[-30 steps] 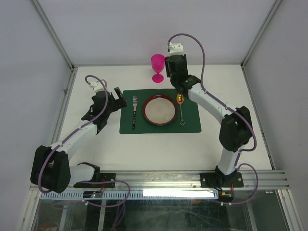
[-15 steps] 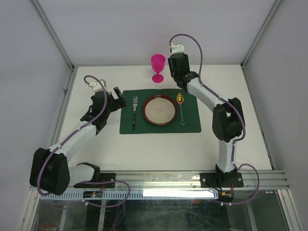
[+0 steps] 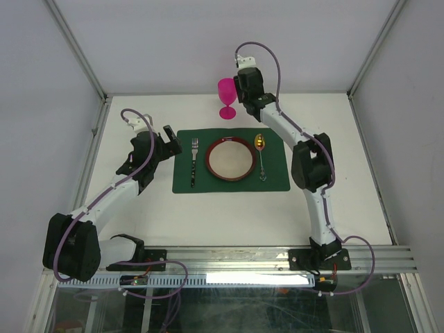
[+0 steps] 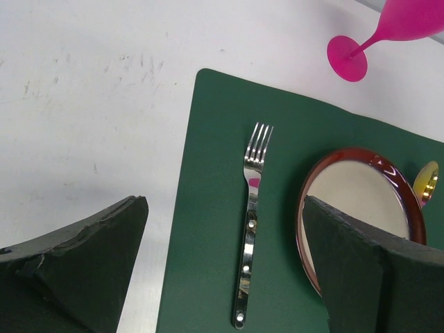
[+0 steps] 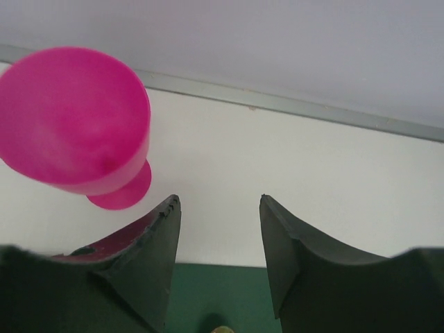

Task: Set the dinner table for one person
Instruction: Adjust the spoon at the center of the board.

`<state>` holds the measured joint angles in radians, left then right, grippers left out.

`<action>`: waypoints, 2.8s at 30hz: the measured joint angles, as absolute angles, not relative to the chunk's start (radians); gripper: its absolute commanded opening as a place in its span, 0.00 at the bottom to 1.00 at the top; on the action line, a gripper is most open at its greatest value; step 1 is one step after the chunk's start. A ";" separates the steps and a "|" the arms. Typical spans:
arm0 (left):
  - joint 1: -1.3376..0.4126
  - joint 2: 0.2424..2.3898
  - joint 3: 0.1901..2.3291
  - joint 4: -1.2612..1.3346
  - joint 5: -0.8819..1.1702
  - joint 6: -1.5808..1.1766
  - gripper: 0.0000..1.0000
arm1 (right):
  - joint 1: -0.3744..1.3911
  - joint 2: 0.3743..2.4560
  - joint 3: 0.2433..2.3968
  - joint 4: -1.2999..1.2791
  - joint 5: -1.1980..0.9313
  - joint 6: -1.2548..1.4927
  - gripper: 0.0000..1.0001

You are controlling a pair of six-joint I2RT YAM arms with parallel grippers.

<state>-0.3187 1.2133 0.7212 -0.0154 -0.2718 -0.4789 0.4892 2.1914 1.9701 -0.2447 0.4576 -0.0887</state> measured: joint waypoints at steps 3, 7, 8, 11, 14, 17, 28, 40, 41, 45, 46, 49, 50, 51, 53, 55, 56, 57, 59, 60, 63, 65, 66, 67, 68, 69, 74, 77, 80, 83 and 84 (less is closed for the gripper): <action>-0.319 1.213 0.721 -0.015 -0.282 -0.479 0.99 | 0.488 2.260 2.095 -0.271 0.455 -0.105 0.52; -0.319 1.213 0.721 -0.015 -0.287 -0.478 0.99 | 0.488 2.290 2.160 -0.273 0.440 -0.117 0.55; -0.319 1.213 0.721 -0.015 -0.287 -0.478 0.99 | 0.488 2.290 2.163 -0.268 0.437 -0.118 0.55; -0.319 1.215 0.721 -0.015 -0.287 -0.476 0.99 | 0.488 2.292 2.176 -0.261 0.429 -0.123 0.55; -0.319 1.222 0.721 -0.015 -0.287 -0.474 0.99 | 0.488 2.301 2.194 -0.243 0.426 -0.122 0.55; -0.319 1.227 0.721 -0.016 -0.287 -0.474 0.99 | 0.488 2.302 2.195 -0.225 0.420 -0.121 0.55; -0.319 1.227 0.721 -0.017 -0.290 -0.470 0.99 | 0.488 2.331 2.197 -0.157 0.401 -0.080 0.54; -0.319 1.227 0.721 -0.018 -0.291 -0.463 0.99 | 0.405 2.219 1.801 -0.120 0.521 -0.072 0.46; -0.319 1.227 0.721 -0.018 -0.291 -0.463 0.99 | 0.393 2.191 1.748 -0.123 0.524 -0.068 0.46; -0.319 1.227 0.721 -0.018 -0.289 -0.464 0.99 | 0.356 2.067 1.571 -0.140 0.534 -0.040 0.46; -0.319 1.227 0.721 -0.017 -0.287 -0.464 0.99 | 0.356 2.040 1.546 -0.146 0.535 -0.030 0.45; -0.319 1.227 0.721 -0.018 -0.286 -0.464 0.99 | 0.364 1.982 1.507 -0.156 0.526 -0.003 0.41; -0.319 1.227 0.721 -0.018 -0.286 -0.464 0.99 | 0.369 1.969 1.499 -0.160 0.518 0.005 0.40; -0.319 1.227 0.721 -0.017 -0.286 -0.464 0.99 | 0.373 1.956 1.491 -0.163 0.509 0.014 0.40; -0.319 1.227 0.721 -0.017 -0.286 -0.464 0.99 | 0.381 1.947 1.483 -0.174 0.496 0.029 0.39; -0.319 1.227 0.721 -0.017 -0.286 -0.464 0.99 | 0.385 1.946 1.478 -0.194 0.477 0.042 0.39; -0.319 1.227 0.721 -0.017 -0.286 -0.464 0.99 | 0.387 1.946 1.475 -0.209 0.463 0.048 0.40; -0.319 1.227 0.720 -0.017 -0.286 -0.464 0.99 | 0.389 1.946 1.475 -0.229 0.450 0.054 0.40; -0.319 1.225 0.718 -0.017 -0.286 -0.464 0.99 | 0.389 1.946 1.475 -0.263 0.417 0.063 0.40; -0.319 1.224 0.715 -0.015 -0.286 -0.465 0.99 | 0.389 1.946 1.475 -0.278 0.397 0.066 0.40; -0.319 1.222 0.706 -0.015 -0.286 -0.465 0.99 | 0.392 1.946 1.475 -0.320 0.352 0.073 0.40; -0.319 1.222 0.705 -0.016 -0.284 -0.468 0.99 | 0.393 1.947 1.475 -0.336 0.330 0.077 0.40; -0.319 1.222 0.705 -0.015 -0.283 -0.471 0.99 | 0.393 1.948 1.475 -0.344 0.315 0.078 0.40; -0.319 1.222 0.705 -0.015 -0.282 -0.472 0.99 | 0.393 1.950 1.476 -0.348 0.300 0.080 0.40; -0.319 1.222 0.704 -0.015 -0.281 -0.476 0.99 | 0.395 1.953 1.477 -0.354 0.287 0.081 0.40; -0.319 1.222 0.704 -0.015 -0.280 -0.477 0.99 | 0.395 1.958 1.480 -0.360 0.273 0.083 0.40; -0.319 1.222 0.704 -0.015 -0.278 -0.482 0.99 | 0.406 2.011 1.505 -0.373 0.221 0.089 0.40; -0.319 1.222 0.704 -0.015 -0.279 -0.482 0.99 | 0.413 2.046 1.519 -0.380 0.201 0.091 0.39; -0.319 1.222 0.704 -0.015 -0.279 -0.482 0.99 | 0.417 2.073 1.538 -0.396 0.191 0.093 0.39; -0.319 1.223 0.704 -0.015 -0.279 -0.482 0.99 | 0.419 2.096 1.573 -0.410 0.186 0.092 0.39; -0.319 1.223 0.704 -0.015 -0.279 -0.482 0.99 | 0.419 2.101 1.585 -0.413 0.185 0.092 0.39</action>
